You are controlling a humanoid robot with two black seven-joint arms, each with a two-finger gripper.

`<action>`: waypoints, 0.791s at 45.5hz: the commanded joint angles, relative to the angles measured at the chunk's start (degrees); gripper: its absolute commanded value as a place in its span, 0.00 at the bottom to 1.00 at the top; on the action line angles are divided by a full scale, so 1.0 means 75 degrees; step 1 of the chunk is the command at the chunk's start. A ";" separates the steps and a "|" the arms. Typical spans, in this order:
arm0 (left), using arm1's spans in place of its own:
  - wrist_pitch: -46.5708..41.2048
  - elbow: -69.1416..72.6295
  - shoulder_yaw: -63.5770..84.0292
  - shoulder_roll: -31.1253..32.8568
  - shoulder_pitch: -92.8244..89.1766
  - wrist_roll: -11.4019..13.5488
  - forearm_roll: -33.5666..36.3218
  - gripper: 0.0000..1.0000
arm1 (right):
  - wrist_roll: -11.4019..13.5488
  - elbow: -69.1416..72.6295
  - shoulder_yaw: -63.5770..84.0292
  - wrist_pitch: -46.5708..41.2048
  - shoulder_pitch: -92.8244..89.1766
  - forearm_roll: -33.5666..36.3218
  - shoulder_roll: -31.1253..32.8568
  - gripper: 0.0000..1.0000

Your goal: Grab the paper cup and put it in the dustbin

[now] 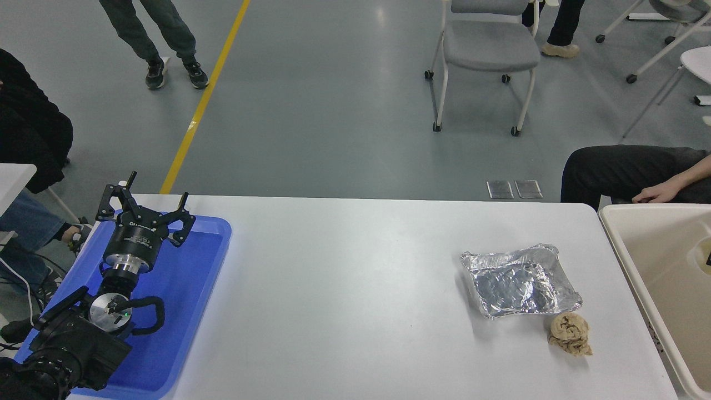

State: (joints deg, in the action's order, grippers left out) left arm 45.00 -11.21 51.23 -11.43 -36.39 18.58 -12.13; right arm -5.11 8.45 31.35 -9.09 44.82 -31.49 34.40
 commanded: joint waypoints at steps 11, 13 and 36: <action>0.0000 0.0006 0.0002 0.0000 0.0000 -0.0005 -0.0012 1.00 | 0.0002 -0.0119 -0.0172 0.0028 -0.0245 0.0401 -0.0110 1.00; 0.0000 0.0006 0.0002 0.0000 0.0000 0.0007 0.0000 1.00 | 0.0002 -0.0096 -0.0160 0.0016 -0.0211 0.0401 -0.0098 1.00; 0.0000 -0.0018 0.0002 0.0012 -0.0012 -0.0005 0.0000 1.00 | -0.0127 0.3674 0.1901 -0.0113 0.3782 -0.0383 0.1190 1.00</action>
State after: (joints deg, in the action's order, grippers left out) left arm 45.00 -11.21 51.20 -11.37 -36.41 18.54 -12.14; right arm -5.85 17.04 36.53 -9.50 55.02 -30.39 36.84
